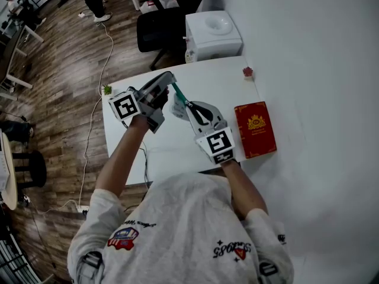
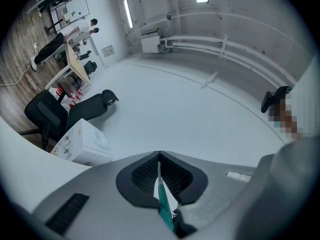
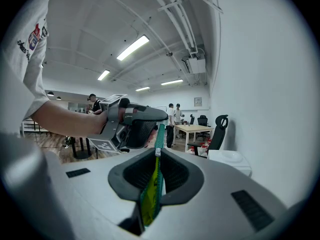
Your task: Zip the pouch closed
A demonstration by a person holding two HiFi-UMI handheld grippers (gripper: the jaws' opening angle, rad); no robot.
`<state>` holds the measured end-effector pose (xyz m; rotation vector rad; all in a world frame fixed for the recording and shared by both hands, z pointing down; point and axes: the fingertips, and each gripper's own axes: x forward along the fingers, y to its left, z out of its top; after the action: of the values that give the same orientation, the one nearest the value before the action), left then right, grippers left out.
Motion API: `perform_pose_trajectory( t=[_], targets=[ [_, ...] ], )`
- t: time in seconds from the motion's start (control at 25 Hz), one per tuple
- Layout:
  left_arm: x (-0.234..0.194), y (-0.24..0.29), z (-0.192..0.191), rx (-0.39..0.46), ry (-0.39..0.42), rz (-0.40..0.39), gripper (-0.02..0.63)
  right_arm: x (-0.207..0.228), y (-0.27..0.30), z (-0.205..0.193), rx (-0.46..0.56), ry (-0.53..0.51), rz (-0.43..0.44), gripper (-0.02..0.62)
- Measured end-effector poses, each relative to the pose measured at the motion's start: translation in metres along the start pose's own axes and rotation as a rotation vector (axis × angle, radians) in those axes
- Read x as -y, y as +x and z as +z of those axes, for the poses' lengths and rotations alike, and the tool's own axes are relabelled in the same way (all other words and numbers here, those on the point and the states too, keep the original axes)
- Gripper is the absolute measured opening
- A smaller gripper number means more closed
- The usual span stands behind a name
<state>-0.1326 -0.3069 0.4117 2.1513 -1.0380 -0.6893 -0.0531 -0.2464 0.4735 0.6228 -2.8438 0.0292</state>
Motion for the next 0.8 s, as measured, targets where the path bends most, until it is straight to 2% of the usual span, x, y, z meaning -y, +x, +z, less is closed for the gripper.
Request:
perform_pose_trajectory(
  t=[0.8],
  targets=[
    [-0.0067,-0.0004,-0.0018,0.004,0.008,0.016,0.003,0.001,0.0,-0.0069,0.0,0.001,0.013,0.037]
  ],
)
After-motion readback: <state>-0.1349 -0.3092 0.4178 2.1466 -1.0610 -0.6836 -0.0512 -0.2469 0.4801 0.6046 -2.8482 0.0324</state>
